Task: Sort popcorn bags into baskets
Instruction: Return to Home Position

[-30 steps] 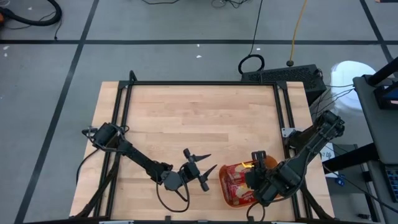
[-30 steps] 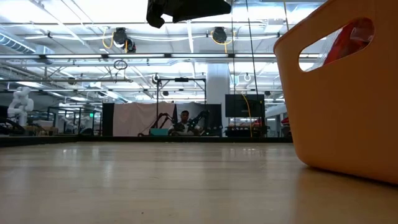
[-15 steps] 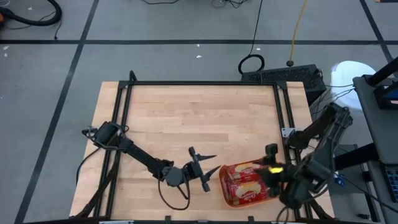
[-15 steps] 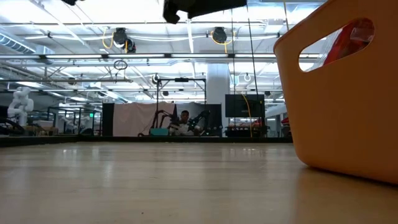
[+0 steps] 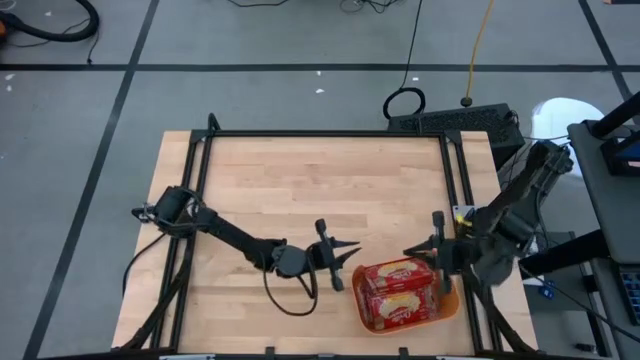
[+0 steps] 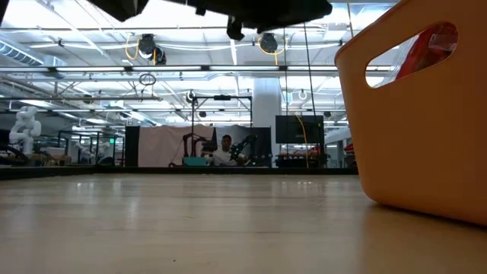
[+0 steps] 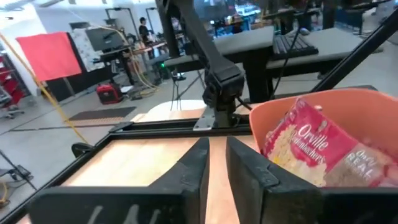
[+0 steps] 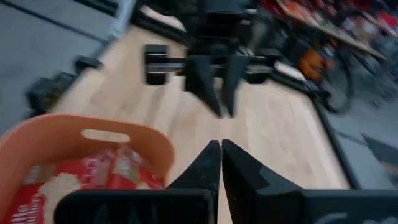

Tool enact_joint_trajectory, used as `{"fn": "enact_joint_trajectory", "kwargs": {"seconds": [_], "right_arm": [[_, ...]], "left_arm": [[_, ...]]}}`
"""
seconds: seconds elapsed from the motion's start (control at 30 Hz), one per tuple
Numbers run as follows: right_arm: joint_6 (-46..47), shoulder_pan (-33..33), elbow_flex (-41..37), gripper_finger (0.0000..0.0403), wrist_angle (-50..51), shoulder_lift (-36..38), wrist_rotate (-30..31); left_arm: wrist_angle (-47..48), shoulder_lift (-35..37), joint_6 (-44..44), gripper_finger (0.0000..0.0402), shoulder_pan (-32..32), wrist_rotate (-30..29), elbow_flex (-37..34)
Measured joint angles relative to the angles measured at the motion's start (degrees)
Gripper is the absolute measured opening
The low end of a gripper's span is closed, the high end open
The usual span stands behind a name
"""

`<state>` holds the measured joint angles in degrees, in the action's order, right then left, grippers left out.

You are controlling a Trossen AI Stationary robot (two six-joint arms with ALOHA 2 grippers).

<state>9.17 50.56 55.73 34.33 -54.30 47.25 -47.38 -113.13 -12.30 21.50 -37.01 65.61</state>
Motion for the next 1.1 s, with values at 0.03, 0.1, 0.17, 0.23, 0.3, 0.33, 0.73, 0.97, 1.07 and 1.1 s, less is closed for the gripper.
{"fn": "enact_joint_trajectory", "kwargs": {"seconds": [0.03, 0.1, 0.17, 0.23, 0.3, 0.33, 0.73, 0.97, 1.07, 1.1], "right_arm": [[-2.0, -0.5, -2.8, 0.0009, -3.5, 2.2, -1.5], [-6.0, -1.6, -8.3, 0.0005, -9.9, 6.3, -5.5], [-9.2, -2.9, -13.5, 0.0001, -15.2, 10.4, -9.5], [-12.1, -4.4, -18.0, 0.0001, -20.1, 14.2, -13.2], [-13.8, -5.8, -21.8, 0.0001, -24.1, 17.5, -15.7], [-14.7, -6.5, -23.5, 0.0001, -25.5, 19.1, -16.8], [-18.9, -14.7, -36.4, 0.0000, -30.4, 34.7, -29.0], [-17.2, -19.1, -40.5, 0.0000, -30.9, 39.7, -35.9], [-16.5, -20.3, -41.5, 0.0000, -30.7, 40.5, -38.3], [-16.5, -20.6, -41.6, 0.0000, -30.8, 40.7, -38.5]], "left_arm": [[1.0, 0.8, 0.4, 0.0056, -0.4, 0.7, -0.2], [2.4, 2.8, 1.2, 0.0048, -1.3, 3.0, -1.3], [2.8, 4.9, 2.0, 0.0042, -2.3, 5.9, -3.3], [2.8, 7.0, 3.1, 0.0040, -3.5, 8.8, -5.7], [2.9, 9.8, 4.4, 0.0040, -4.1, 10.1, -8.7], [2.8, 11.1, 5.0, 0.0040, -4.4, 10.2, -10.1], [1.0, 25.4, 5.6, 0.0040, -3.6, 11.7, -25.9], [-3.2, 28.6, 7.5, 0.0040, -2.7, 11.7, -33.8], [-4.0, 29.2, 8.4, 0.0040, -2.8, 11.7, -35.8], [-3.9, 29.5, 8.4, 0.0040, -2.8, 11.7, -36.5]]}}
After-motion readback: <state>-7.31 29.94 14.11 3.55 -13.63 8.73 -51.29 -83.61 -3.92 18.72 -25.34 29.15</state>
